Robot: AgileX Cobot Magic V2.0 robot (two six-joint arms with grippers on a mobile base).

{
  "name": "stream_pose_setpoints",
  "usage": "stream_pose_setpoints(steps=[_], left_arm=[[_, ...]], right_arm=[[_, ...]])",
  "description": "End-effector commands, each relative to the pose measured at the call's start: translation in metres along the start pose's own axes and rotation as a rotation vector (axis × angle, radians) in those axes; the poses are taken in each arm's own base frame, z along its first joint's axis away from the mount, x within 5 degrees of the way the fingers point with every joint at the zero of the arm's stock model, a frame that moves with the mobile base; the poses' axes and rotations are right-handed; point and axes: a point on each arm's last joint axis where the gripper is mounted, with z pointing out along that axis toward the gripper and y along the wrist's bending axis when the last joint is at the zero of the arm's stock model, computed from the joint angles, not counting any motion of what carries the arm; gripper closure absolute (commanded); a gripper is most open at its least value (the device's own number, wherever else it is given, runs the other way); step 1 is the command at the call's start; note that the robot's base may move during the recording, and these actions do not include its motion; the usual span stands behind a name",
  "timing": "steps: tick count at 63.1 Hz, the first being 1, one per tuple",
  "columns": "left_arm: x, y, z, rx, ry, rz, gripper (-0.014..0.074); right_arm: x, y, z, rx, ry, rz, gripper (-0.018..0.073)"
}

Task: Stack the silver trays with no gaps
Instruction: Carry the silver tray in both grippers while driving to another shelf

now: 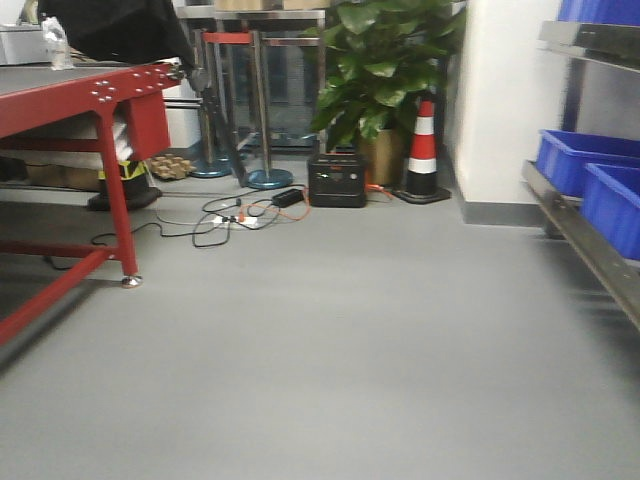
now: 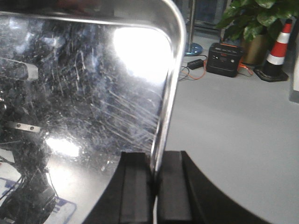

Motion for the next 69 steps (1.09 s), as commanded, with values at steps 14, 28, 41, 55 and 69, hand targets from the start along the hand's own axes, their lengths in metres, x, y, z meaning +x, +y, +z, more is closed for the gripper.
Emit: stream_pose_setpoints(steps=[14, 28, 41, 55, 69], left_arm=[[-0.0097, -0.0064, -0.0076, 0.037, -0.065, -0.031, 0.0613], [-0.0097, -0.0064, -0.0076, 0.037, -0.065, -0.031, 0.0613], [-0.0114, -0.0064, -0.0078, 0.037, -0.084, -0.031, 0.0613], [-0.0114, -0.0064, -0.0078, 0.037, -0.084, -0.031, 0.0613], [-0.0114, -0.0064, -0.0078, 0.037, -0.084, -0.031, 0.0613]], right_arm=[[-0.008, 0.007, -0.0033, -0.068, -0.08, -0.025, 0.0643], [-0.008, 0.007, -0.0033, -0.068, -0.08, -0.025, 0.0643], [-0.0081, 0.0071, -0.0034, -0.069, -0.082, -0.025, 0.0643], [-0.0081, 0.0071, -0.0034, -0.069, -0.082, -0.025, 0.0643], [-0.0089, 0.0078, -0.0035, -0.077, -0.091, -0.025, 0.0643]])
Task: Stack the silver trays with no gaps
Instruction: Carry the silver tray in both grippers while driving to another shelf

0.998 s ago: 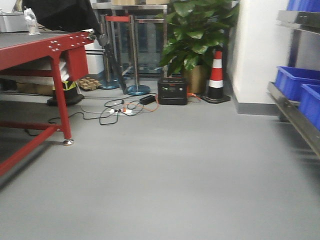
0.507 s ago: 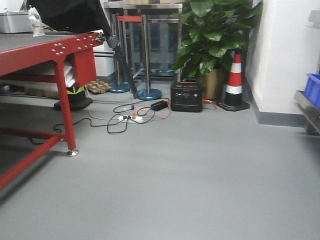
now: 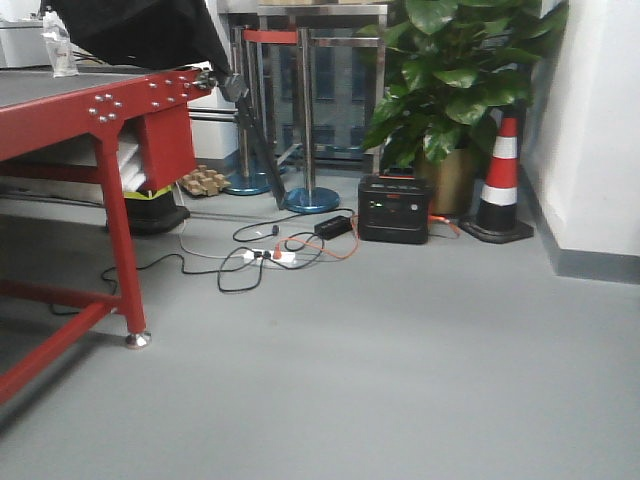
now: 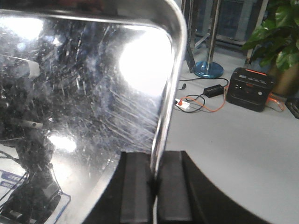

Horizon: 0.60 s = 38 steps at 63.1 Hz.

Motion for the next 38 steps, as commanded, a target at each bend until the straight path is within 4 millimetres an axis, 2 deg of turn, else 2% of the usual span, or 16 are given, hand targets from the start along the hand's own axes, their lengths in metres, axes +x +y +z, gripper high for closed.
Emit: stream_pose_setpoints(steps=[1, 38], left_arm=[[-0.0102, -0.0064, -0.0076, 0.036, -0.07, -0.032, 0.0613], [-0.0106, -0.0061, -0.0076, 0.033, -0.074, -0.026, 0.0613]], right_arm=[[-0.0082, 0.0078, -0.0026, -0.074, -0.085, -0.026, 0.0643], [-0.0104, 0.0098, -0.003, -0.096, -0.11, -0.026, 0.0643]])
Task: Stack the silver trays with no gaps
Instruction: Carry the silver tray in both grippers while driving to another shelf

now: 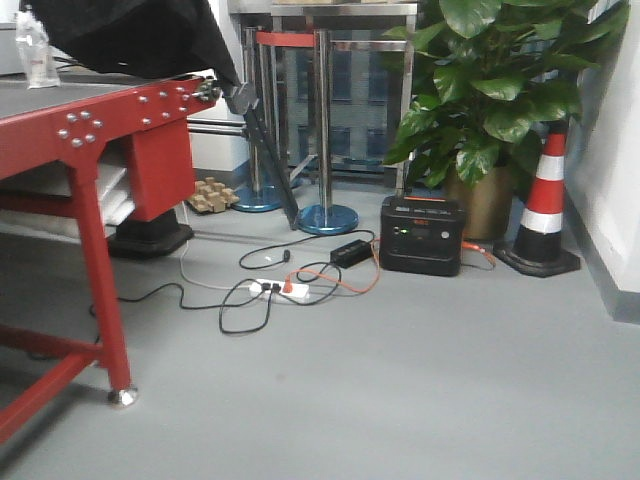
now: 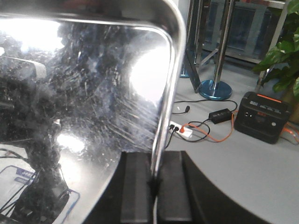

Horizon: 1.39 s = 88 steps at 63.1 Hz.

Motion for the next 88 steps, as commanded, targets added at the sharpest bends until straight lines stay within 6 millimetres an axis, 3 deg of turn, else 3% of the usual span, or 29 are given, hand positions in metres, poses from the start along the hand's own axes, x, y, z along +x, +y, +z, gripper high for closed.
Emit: stream_pose_setpoints(steps=[1, 88], left_arm=[[-0.0102, -0.0069, -0.0076, 0.04, -0.07, -0.035, 0.0613], [-0.0102, -0.0068, -0.0076, 0.039, -0.07, -0.033, 0.0613]], right_arm=[[-0.0088, 0.0087, -0.0027, -0.083, -0.091, -0.02, 0.0643], [-0.0089, 0.0088, -0.0027, -0.084, -0.092, -0.02, 0.0643]])
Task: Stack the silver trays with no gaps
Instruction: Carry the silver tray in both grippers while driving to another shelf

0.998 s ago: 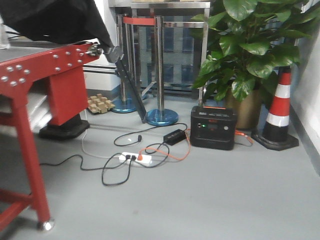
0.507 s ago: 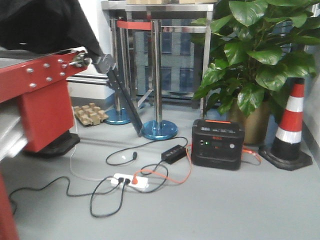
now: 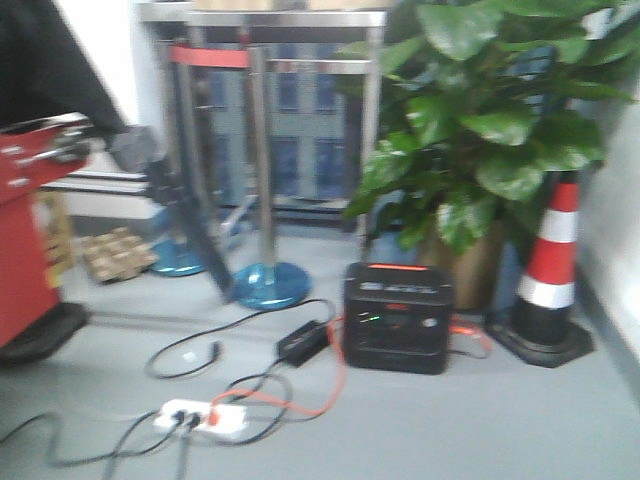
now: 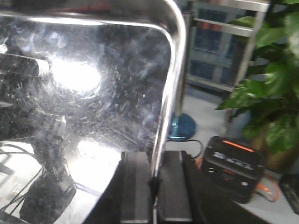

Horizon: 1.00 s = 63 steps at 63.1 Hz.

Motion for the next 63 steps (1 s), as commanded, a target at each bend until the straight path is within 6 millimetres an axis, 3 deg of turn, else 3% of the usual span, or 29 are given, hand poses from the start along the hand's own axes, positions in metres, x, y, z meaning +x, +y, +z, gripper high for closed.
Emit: stream_pose_setpoints(steps=[1, 63], left_arm=[[-0.01, -0.0076, -0.0076, 0.044, -0.068, -0.038, 0.0613], [-0.01, -0.0076, -0.0076, 0.044, -0.068, -0.038, 0.0613]], right_arm=[[-0.0081, 0.0086, -0.0027, -0.079, -0.084, -0.019, 0.0643], [-0.0081, 0.0086, -0.0027, -0.079, -0.084, -0.019, 0.0643]])
